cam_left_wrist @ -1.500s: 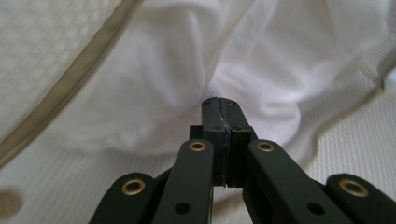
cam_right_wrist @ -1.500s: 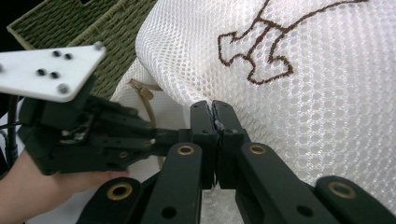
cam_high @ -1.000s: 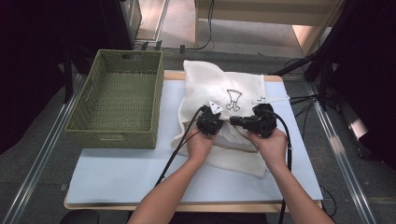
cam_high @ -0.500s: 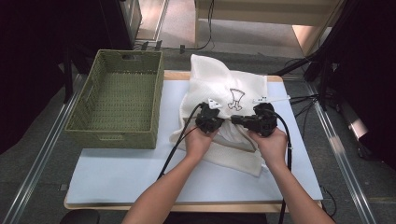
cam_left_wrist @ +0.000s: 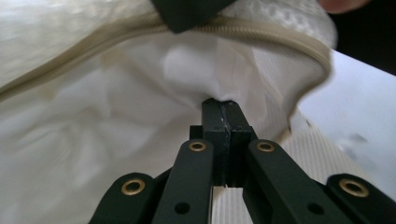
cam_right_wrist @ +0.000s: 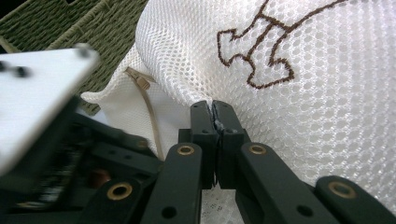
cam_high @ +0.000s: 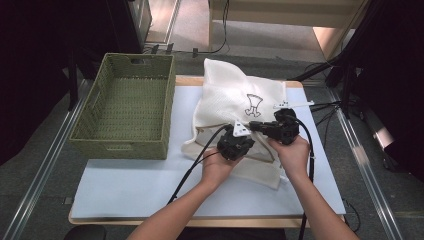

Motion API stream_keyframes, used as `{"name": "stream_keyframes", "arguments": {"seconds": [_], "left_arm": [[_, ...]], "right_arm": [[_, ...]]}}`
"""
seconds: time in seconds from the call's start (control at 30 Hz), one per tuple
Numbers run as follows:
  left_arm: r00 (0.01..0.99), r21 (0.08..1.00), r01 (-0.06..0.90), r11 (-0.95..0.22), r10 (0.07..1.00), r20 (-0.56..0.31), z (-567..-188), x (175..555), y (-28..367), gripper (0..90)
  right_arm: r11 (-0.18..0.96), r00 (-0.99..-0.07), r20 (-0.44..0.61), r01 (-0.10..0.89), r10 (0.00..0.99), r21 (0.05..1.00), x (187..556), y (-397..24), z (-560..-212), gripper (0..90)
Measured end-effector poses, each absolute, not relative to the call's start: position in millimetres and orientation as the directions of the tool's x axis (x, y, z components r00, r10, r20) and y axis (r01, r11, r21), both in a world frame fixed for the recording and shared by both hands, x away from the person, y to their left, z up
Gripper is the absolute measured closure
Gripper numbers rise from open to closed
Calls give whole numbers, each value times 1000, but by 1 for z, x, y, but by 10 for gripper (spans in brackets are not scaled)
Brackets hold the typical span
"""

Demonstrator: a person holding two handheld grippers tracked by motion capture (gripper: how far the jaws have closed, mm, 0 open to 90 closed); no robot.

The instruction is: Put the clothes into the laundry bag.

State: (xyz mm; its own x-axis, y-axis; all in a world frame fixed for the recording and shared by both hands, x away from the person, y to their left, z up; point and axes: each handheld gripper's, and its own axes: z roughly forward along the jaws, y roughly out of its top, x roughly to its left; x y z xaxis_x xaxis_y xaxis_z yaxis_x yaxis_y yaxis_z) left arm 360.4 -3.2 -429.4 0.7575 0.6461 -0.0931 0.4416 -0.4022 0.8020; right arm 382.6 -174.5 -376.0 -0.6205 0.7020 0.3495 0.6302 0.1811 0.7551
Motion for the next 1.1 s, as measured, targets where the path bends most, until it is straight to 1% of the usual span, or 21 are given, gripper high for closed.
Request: {"name": "stream_keyframes", "arguments": {"seconds": [0.07, 0.17, 0.2, 0.6, 0.67, 0.77, 0.9, 0.97, 1.1], "left_arm": [[738, 811, 436, -389, 671, -75, -433, 368, -7, 900], [716, 807, 456, -375, 694, -82, -437, 379, -7, 900], [707, 804, 472, -361, 700, -101, -439, 384, -7, 900], [651, 825, 462, -327, 756, -64, -437, 412, -10, 900], [644, 828, 467, -311, 761, -77, -438, 415, -9, 900], [659, 818, 468, -335, 749, -70, -438, 413, -9, 900], [702, 799, 477, -365, 705, -98, -434, 404, -2, 900], [719, 799, 463, -383, 690, -86, -432, 394, 6, 900], [739, 802, 455, -387, 667, -97, -426, 379, 26, 900]], "right_arm": [[180, -620, 351, 631, 702, 754, 383, -176, -376, 900], [181, -620, 352, 632, 701, 754, 383, -177, -377, 900], [182, -622, 351, 631, 700, 754, 383, -177, -377, 900], [180, -610, 361, 646, 705, 742, 384, -176, -381, 900], [180, -610, 359, 646, 707, 742, 385, -176, -381, 900], [167, -599, 365, 650, 713, 741, 385, -178, -382, 900], [158, -595, 373, 653, 712, 740, 386, -181, -382, 900], [157, -597, 371, 649, 712, 744, 385, -182, -381, 900], [156, -597, 371, 649, 711, 745, 385, -182, -381, 900]]}}
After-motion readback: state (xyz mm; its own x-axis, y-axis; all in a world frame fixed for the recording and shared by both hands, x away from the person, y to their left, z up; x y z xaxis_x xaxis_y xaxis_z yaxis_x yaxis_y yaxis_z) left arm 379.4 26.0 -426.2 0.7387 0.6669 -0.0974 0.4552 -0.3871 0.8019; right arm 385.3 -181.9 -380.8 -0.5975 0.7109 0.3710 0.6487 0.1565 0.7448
